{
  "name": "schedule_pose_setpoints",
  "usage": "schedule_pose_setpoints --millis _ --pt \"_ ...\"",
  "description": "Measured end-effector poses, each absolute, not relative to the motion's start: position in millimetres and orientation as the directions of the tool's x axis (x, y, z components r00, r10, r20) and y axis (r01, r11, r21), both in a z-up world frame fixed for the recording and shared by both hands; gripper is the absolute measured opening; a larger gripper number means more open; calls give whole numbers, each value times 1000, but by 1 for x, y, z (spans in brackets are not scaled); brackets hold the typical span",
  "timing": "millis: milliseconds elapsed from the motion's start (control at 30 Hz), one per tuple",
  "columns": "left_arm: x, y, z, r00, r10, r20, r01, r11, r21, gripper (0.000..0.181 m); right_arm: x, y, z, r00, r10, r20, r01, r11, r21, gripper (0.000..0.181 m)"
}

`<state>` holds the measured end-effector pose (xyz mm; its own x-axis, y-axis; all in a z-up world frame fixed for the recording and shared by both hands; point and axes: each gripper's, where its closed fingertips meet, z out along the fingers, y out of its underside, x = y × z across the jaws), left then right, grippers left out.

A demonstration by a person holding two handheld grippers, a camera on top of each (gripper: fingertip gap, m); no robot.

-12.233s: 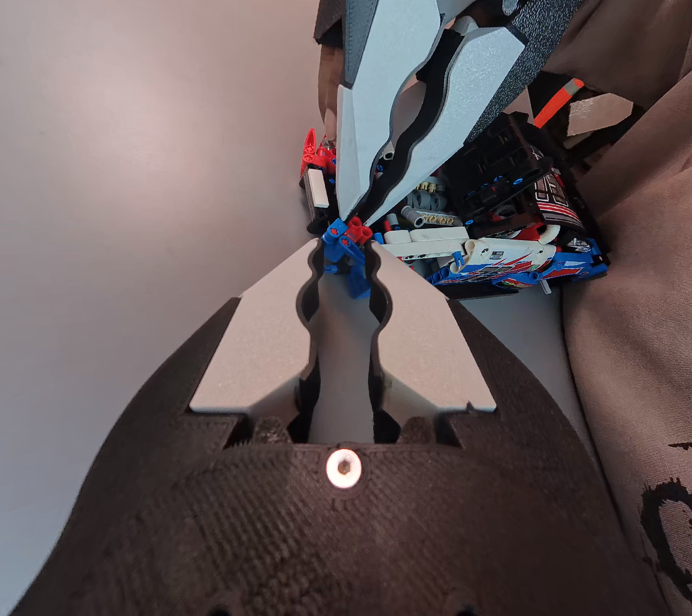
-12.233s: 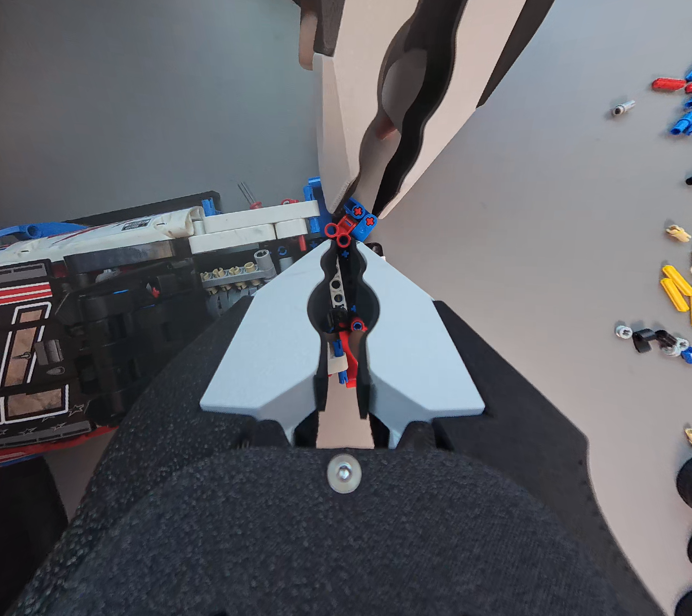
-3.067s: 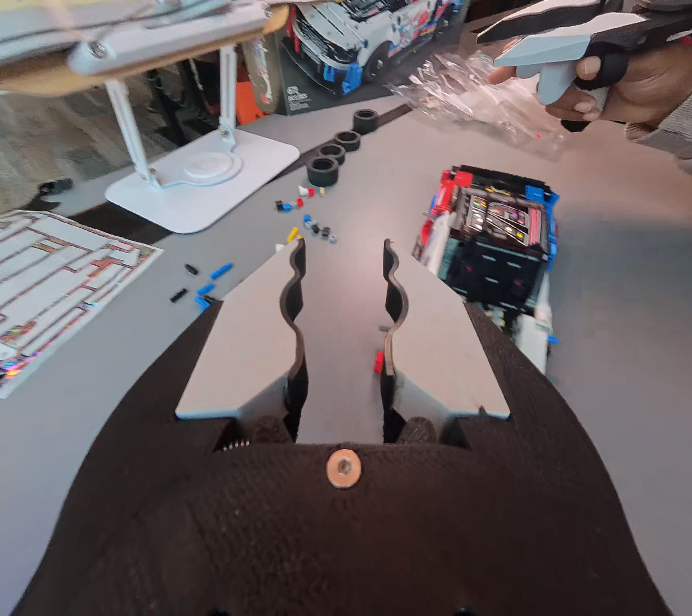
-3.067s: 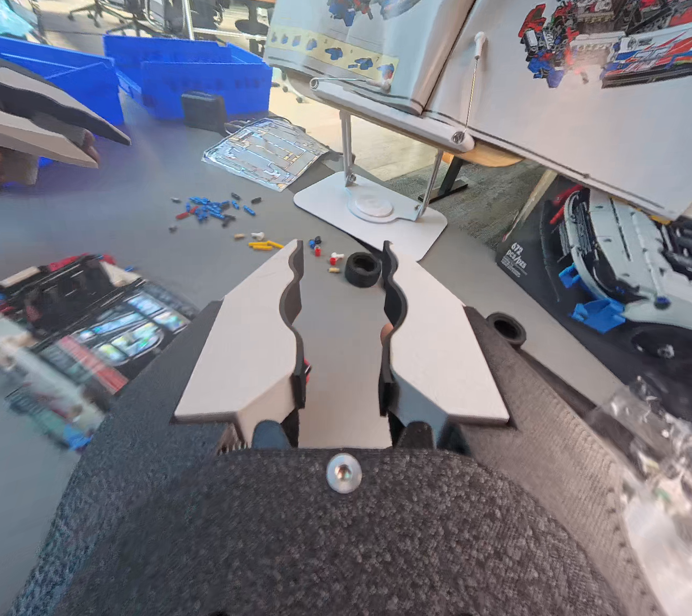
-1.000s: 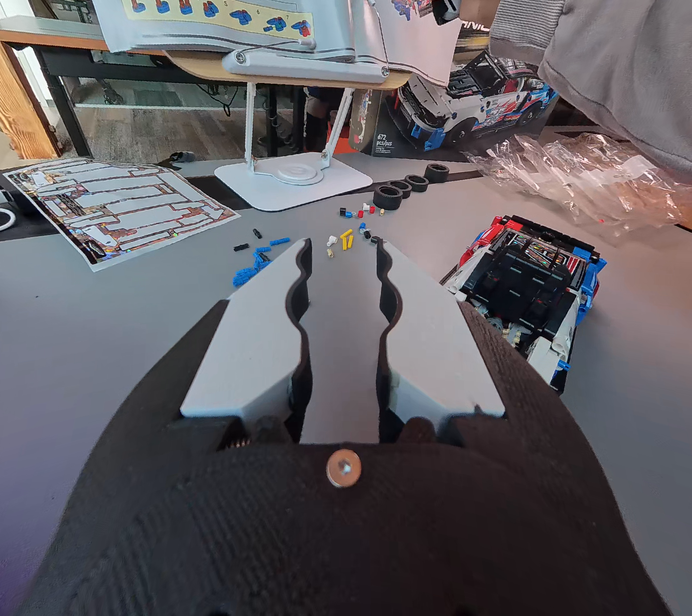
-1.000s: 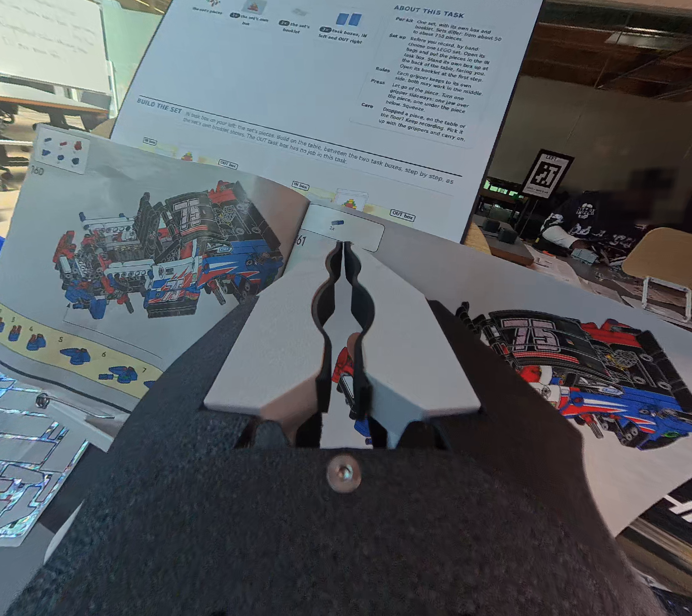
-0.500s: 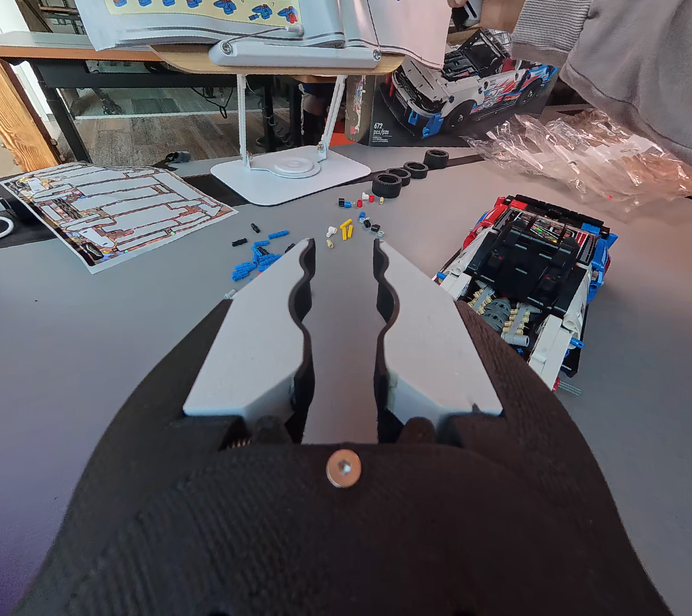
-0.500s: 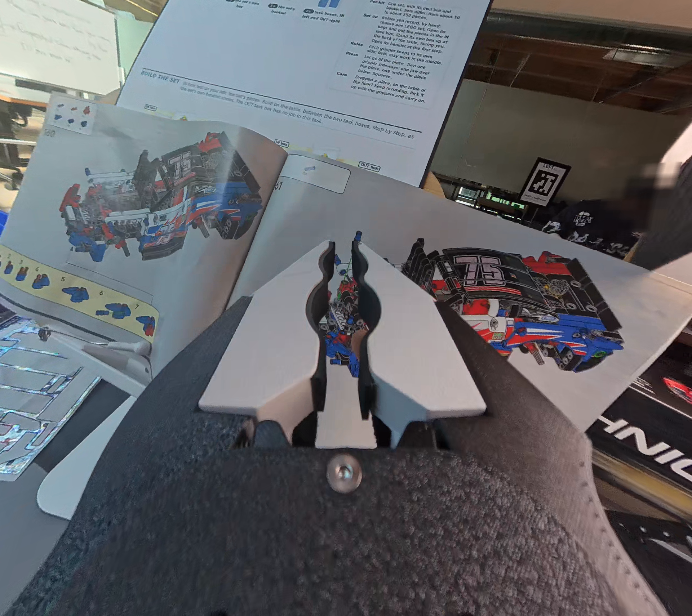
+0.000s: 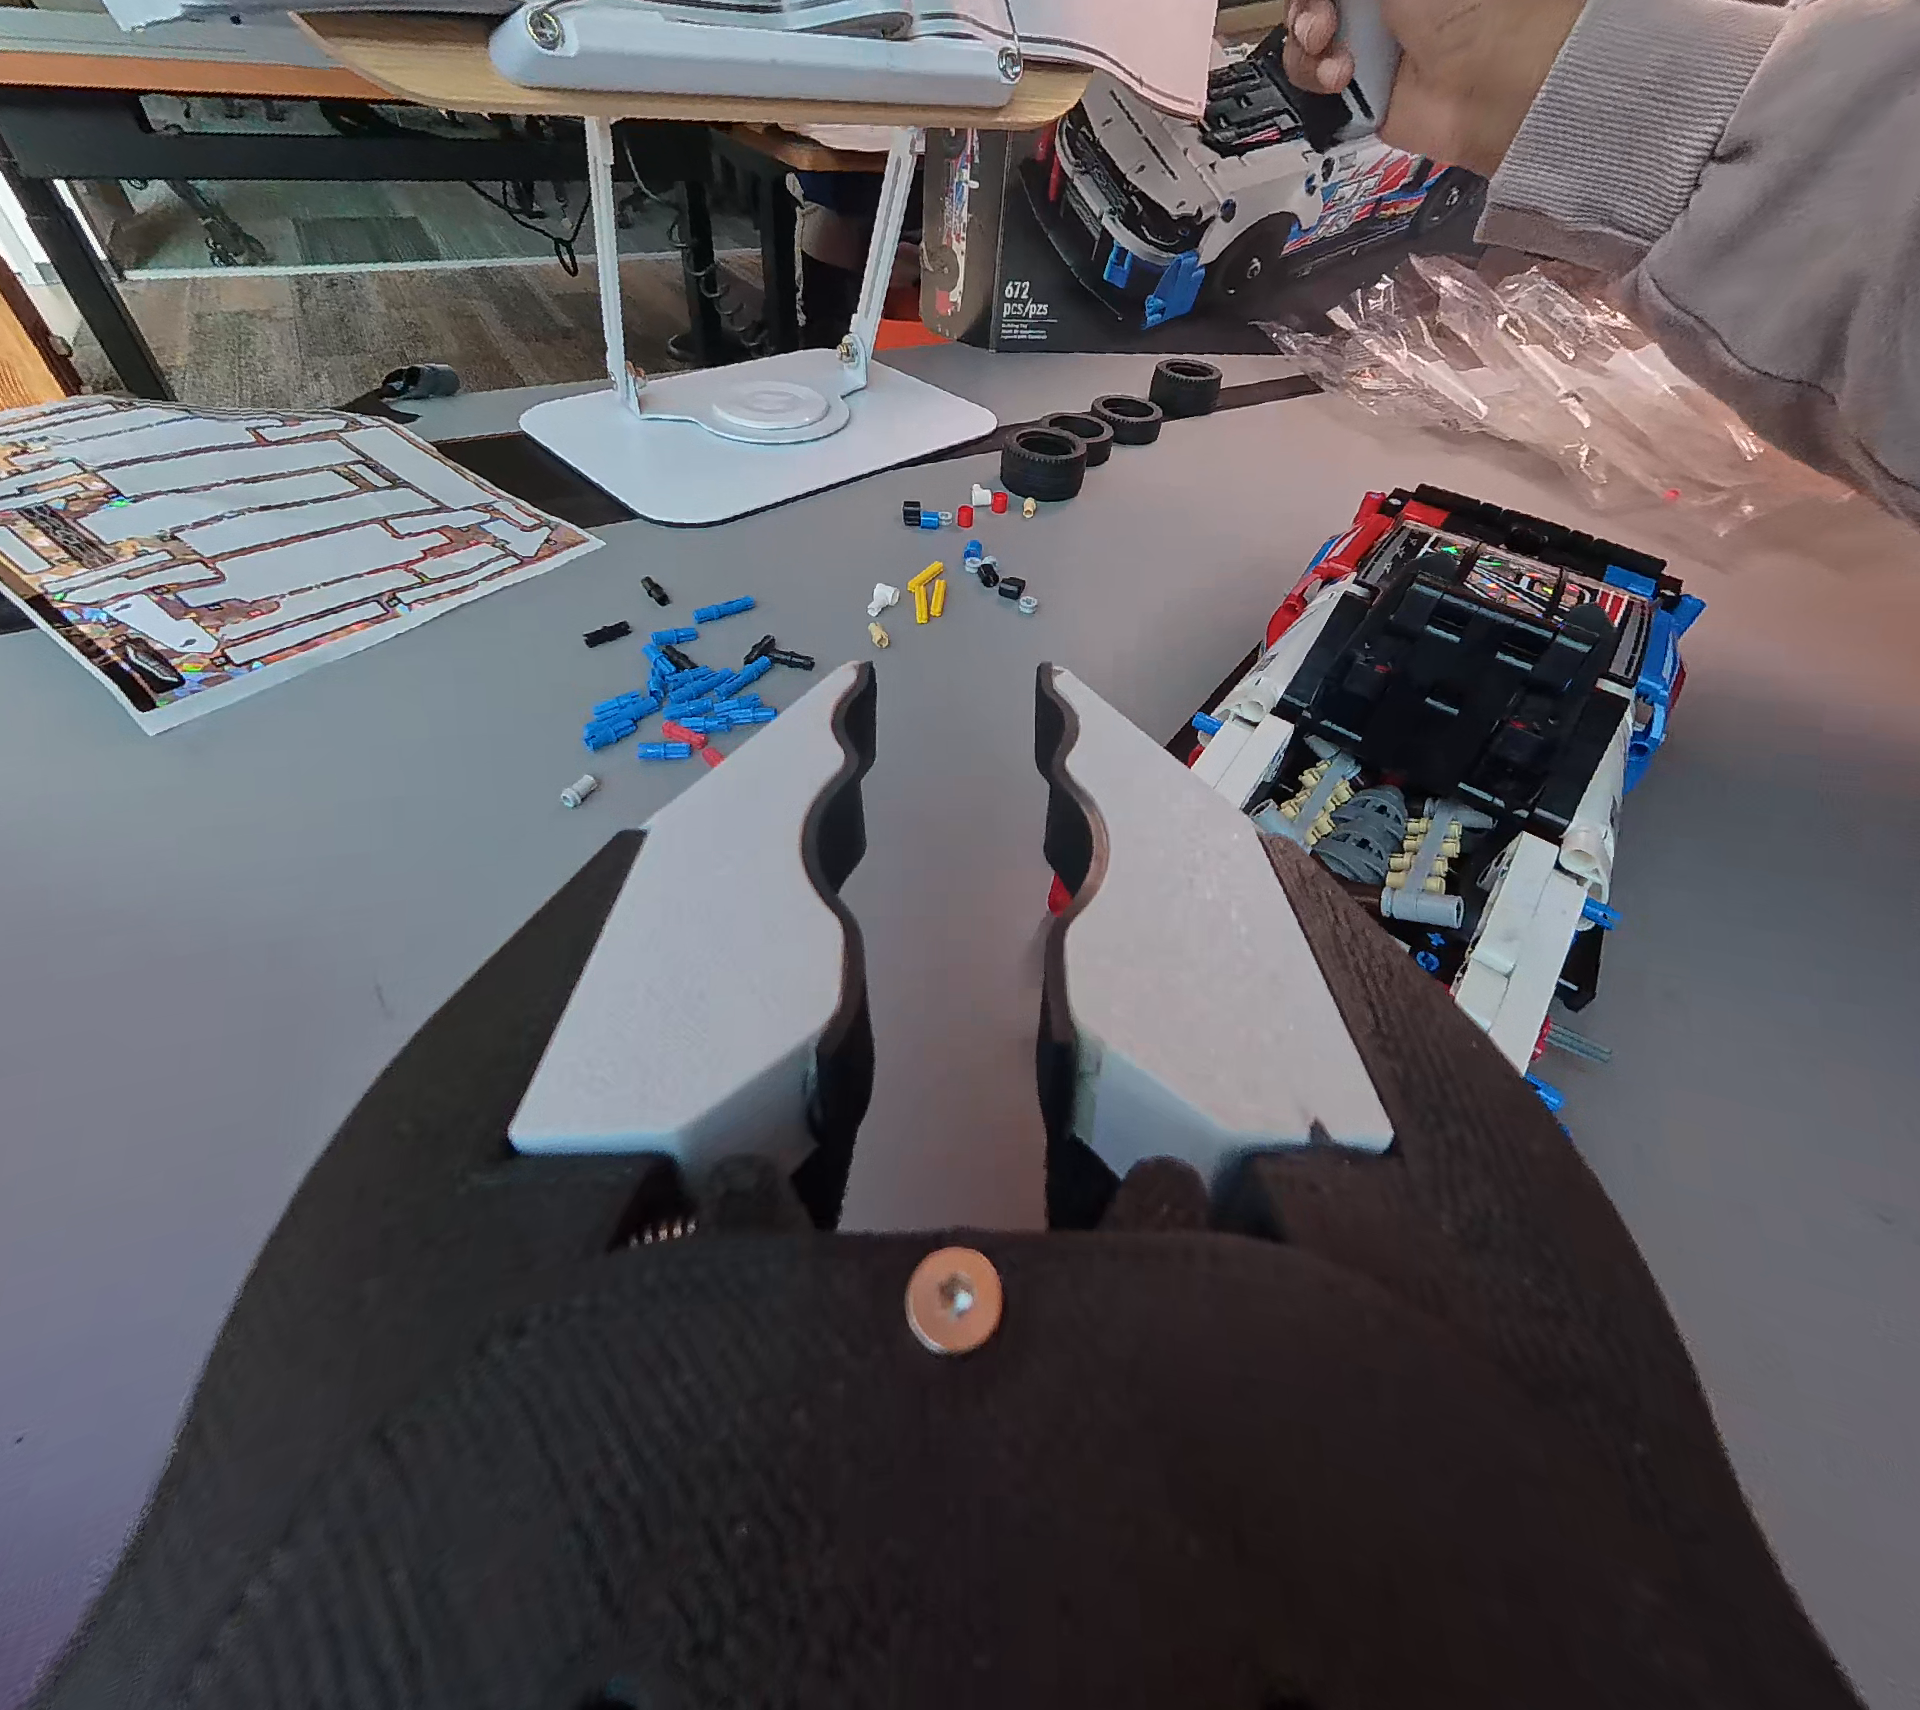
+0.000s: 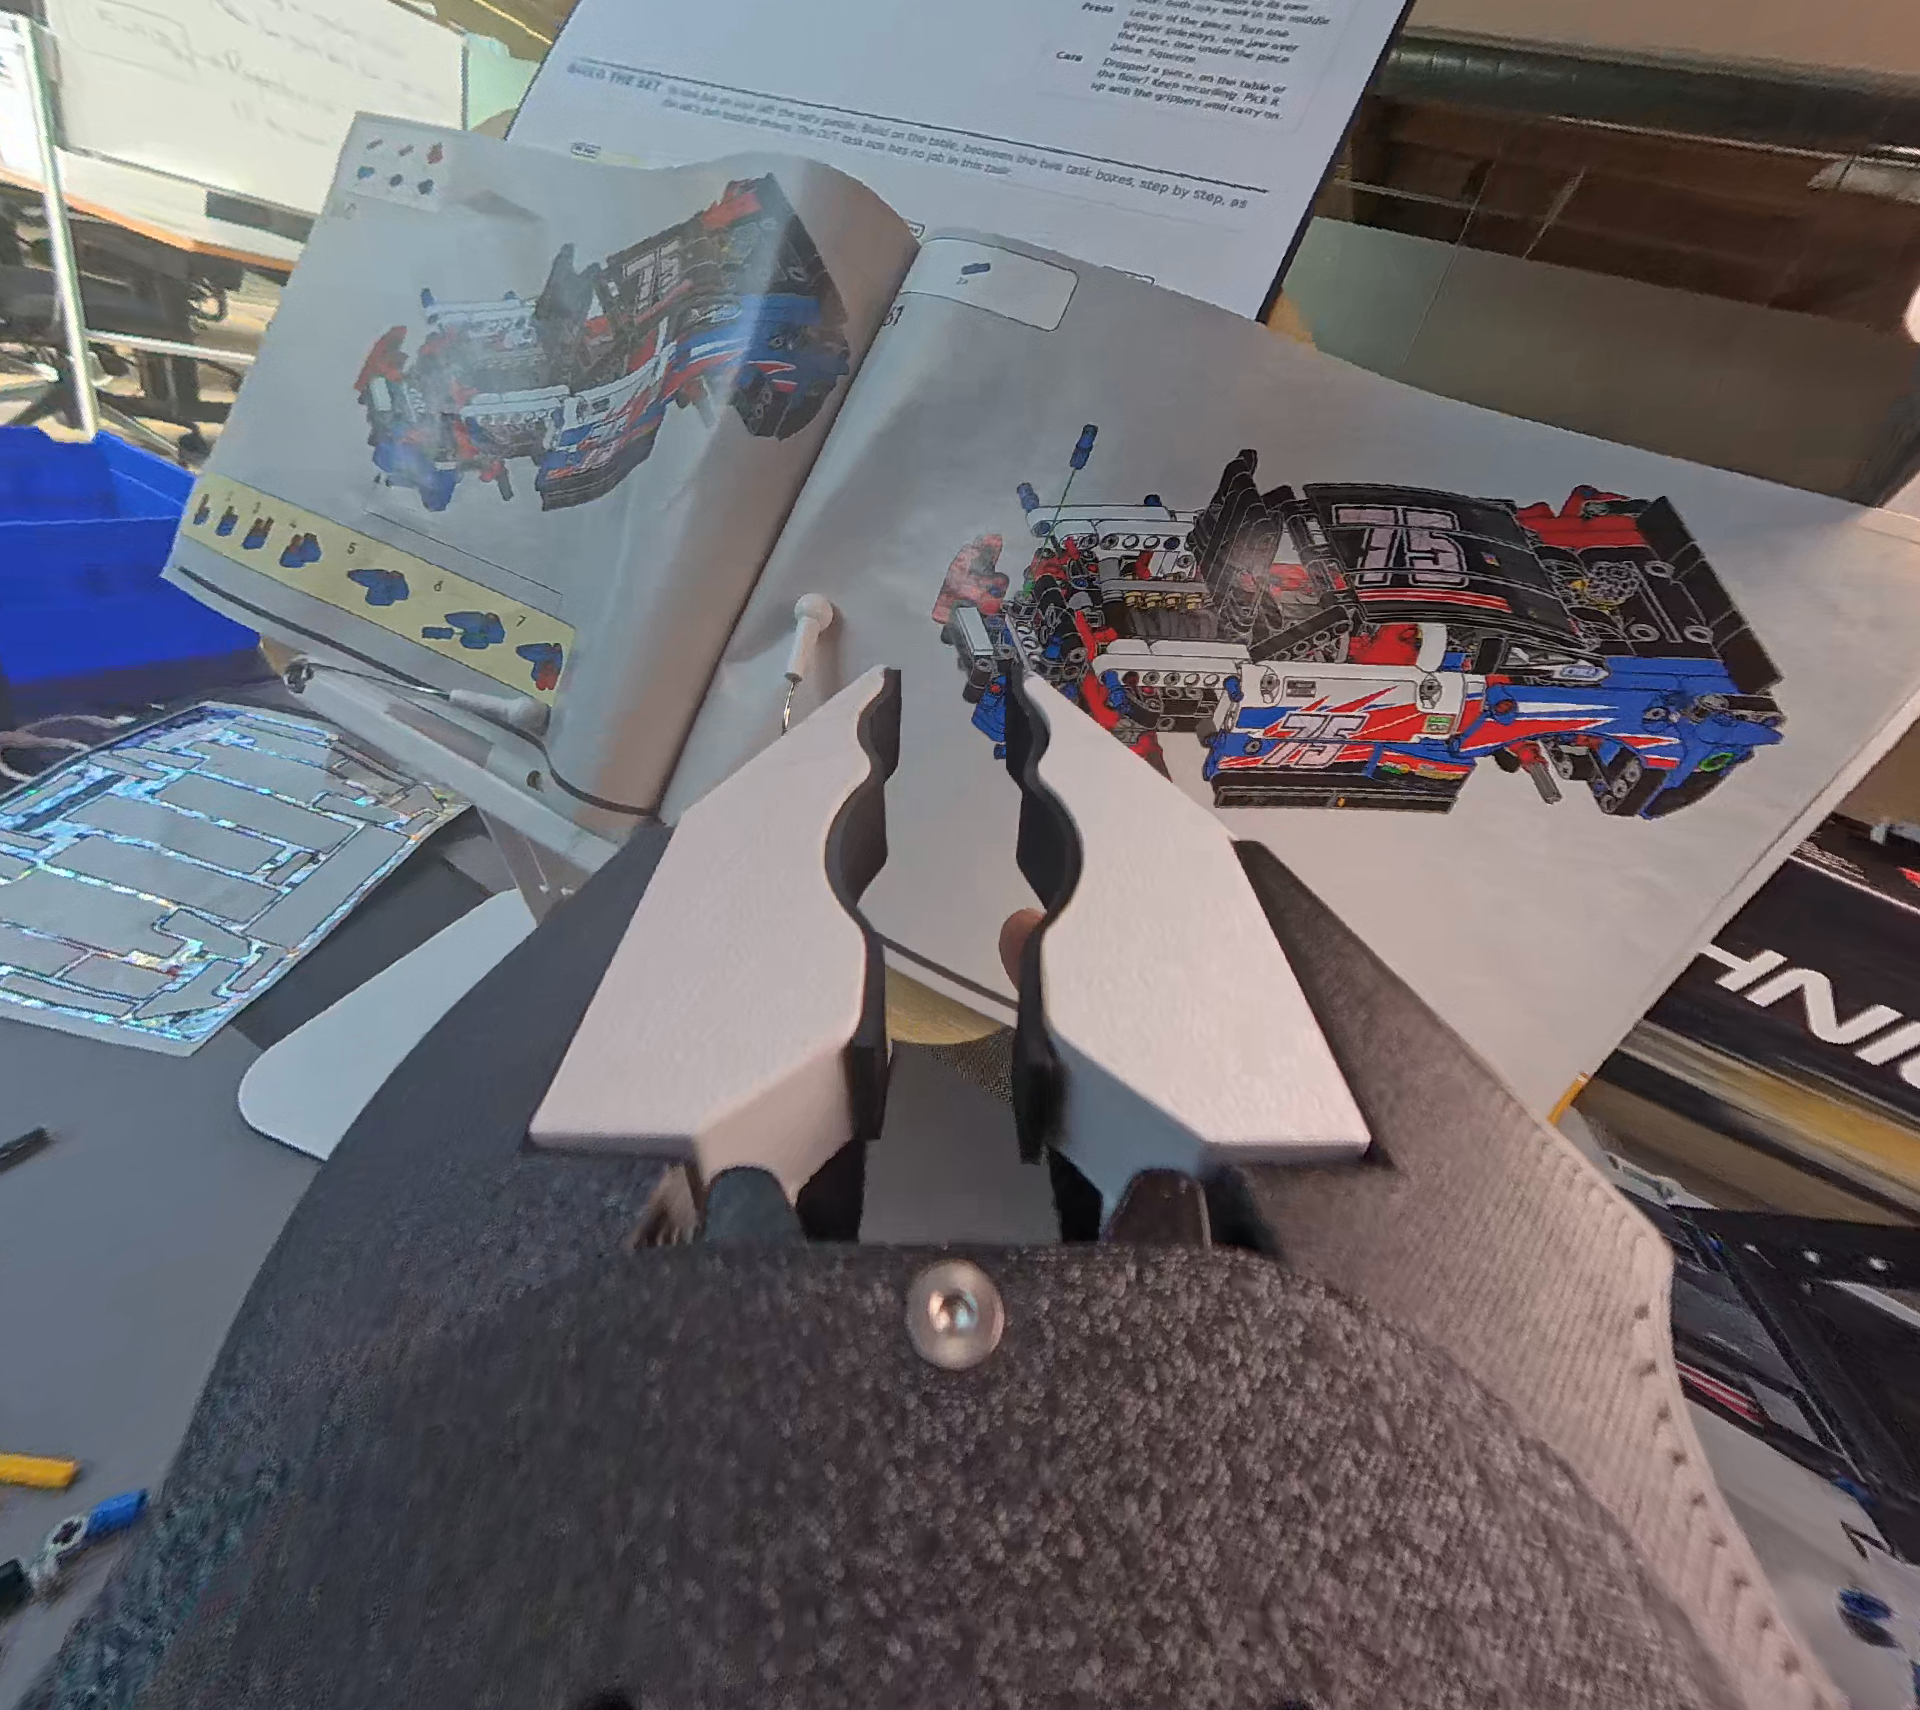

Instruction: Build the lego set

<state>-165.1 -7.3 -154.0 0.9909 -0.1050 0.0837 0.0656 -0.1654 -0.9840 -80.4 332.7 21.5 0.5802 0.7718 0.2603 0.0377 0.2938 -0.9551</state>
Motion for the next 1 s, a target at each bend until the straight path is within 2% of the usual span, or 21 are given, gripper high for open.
schedule_pose_setpoints --millis 167,333,1000 --pt "-164 -6 -157 990 -110 87 67 -176 -982 28 -101 335 -1 533 780 329 132 308 -942 38" --pt "-171 -7 -160 991 -90 102 84 -186 -979 28 -117 343 6 524 785 331 122 315 -941 48" --pt "-172 -5 -165 985 -96 144 122 -203 -971 27 -127 356 8 497 824 272 120 245 -962 50"
